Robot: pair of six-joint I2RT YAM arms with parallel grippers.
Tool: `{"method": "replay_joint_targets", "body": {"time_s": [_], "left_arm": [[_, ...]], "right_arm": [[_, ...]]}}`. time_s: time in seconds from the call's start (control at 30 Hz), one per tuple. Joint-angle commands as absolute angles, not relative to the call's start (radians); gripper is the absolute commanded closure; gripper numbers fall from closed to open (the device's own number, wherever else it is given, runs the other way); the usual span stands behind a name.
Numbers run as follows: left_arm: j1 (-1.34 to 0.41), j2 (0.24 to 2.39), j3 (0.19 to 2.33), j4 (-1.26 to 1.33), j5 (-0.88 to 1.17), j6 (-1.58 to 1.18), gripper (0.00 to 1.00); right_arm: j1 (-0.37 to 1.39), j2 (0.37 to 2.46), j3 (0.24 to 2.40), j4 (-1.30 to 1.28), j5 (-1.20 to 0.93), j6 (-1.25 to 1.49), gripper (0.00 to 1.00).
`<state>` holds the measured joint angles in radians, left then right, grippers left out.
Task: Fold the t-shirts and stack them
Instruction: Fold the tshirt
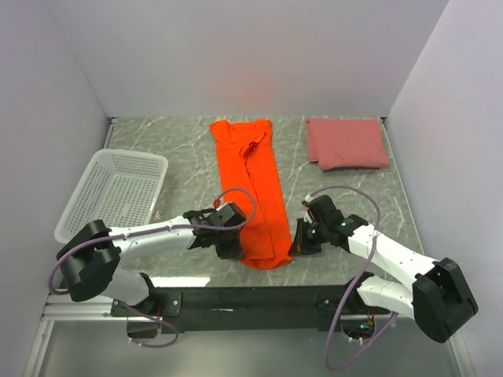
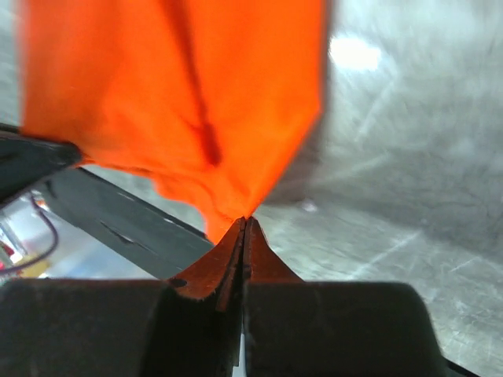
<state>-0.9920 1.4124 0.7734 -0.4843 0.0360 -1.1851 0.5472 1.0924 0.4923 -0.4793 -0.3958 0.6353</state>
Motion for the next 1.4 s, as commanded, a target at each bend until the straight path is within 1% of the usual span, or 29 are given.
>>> {"method": "replay_joint_targets", "body": {"time_s": [0.0,0.13,0.23,0.33,0.37,0.4,0.47,0.5,0.73,0.77,0.8,0.83,0.87,0.9,0.93,0.97,1.0,1.03,1.07,1.13,1.17,1.2,1.23,1.3,1.37], "left_arm": [[-0.931,1.385,0.848,-0.505,0.011,-1.138,0.99],[-0.821,1.387,0.900,-0.495,0.006,-1.092,0.99],[-0.718,1.416,0.966,-0.433,0.029,-1.048,0.99],[-0.643,1.489,1.073,-0.431,0.015,-1.005,0.99],[-0.625,1.534,1.101,-0.423,0.020,-0.977,0.99],[-0.586,1.557,1.138,-0.428,0.023,-0.971,0.99],[-0.549,1.629,1.231,-0.439,0.028,-0.942,0.99],[-0.519,1.653,1.261,-0.446,0.020,-0.934,0.99],[-0.399,1.891,1.508,-0.463,0.112,-0.861,0.99],[-0.391,1.932,1.534,-0.462,0.118,-0.850,0.98],[-0.373,1.954,1.557,-0.471,0.126,-0.844,0.93],[-0.367,1.971,1.577,-0.472,0.133,-0.835,0.84],[-0.361,1.997,1.595,-0.474,0.135,-0.825,0.73],[-0.351,2.008,1.617,-0.477,0.138,-0.818,0.49],[-0.347,2.013,1.617,-0.471,0.144,-0.813,0.35],[-0.342,2.013,1.612,-0.469,0.162,-0.811,0.25],[-0.339,2.005,1.589,-0.469,0.173,-0.807,0.15],[-0.339,1.993,1.566,-0.453,0.173,-0.804,0.01],[-0.339,1.952,1.539,-0.446,0.178,-0.808,0.01],[-0.344,1.898,1.413,-0.410,0.193,-0.816,0.01],[-0.348,1.835,1.357,-0.399,0.193,-0.830,0.01],[-0.363,1.807,1.309,-0.388,0.189,-0.834,0.01],[-0.374,1.780,1.217,-0.381,0.187,-0.839,0.01],[-0.405,1.724,1.146,-0.379,0.178,-0.859,0.01],[-0.423,1.694,1.057,-0.370,0.187,-0.885,0.02]], "right_arm": [[0.549,1.068,0.619,-0.446,-0.342,0.627,1.00],[0.522,1.167,0.762,-0.448,-0.258,0.615,1.00],[0.486,1.255,0.880,-0.420,-0.198,0.629,1.00],[0.463,1.380,1.012,-0.394,-0.184,0.627,1.00],[0.451,1.417,1.087,-0.402,-0.186,0.626,1.00],[0.445,1.484,1.123,-0.402,-0.183,0.627,1.00],[0.420,1.549,1.190,-0.397,-0.183,0.633,1.00],[0.411,1.615,1.268,-0.406,-0.192,0.630,1.00],[0.354,1.913,1.598,-0.494,-0.207,0.609,1.00],[0.350,1.937,1.650,-0.503,-0.207,0.609,1.00],[0.345,1.984,1.672,-0.499,-0.213,0.607,1.00],[0.336,2.006,1.692,-0.482,-0.224,0.603,0.98],[0.330,2.029,1.713,-0.470,-0.235,0.597,0.75],[0.324,2.077,1.771,-0.475,-0.276,0.588,0.62],[0.316,2.101,1.802,-0.491,-0.281,0.581,0.56],[0.313,2.117,1.843,-0.524,-0.278,0.569,0.50],[0.313,2.123,1.847,-0.537,-0.262,0.557,0.47],[0.313,2.114,1.835,-0.543,-0.256,0.543,0.46],[0.313,2.094,1.806,-0.538,-0.259,0.540,0.45],[0.316,1.993,1.634,-0.482,-0.278,0.548,0.45],[0.322,1.950,1.489,-0.427,-0.284,0.552,0.45],[0.322,1.866,1.417,-0.399,-0.293,0.558,0.45],[0.325,1.824,1.346,-0.375,-0.304,0.571,0.45],[0.328,1.742,1.194,-0.342,-0.311,0.574,0.46],[0.333,1.714,1.111,-0.347,-0.319,0.581,0.46]]}}
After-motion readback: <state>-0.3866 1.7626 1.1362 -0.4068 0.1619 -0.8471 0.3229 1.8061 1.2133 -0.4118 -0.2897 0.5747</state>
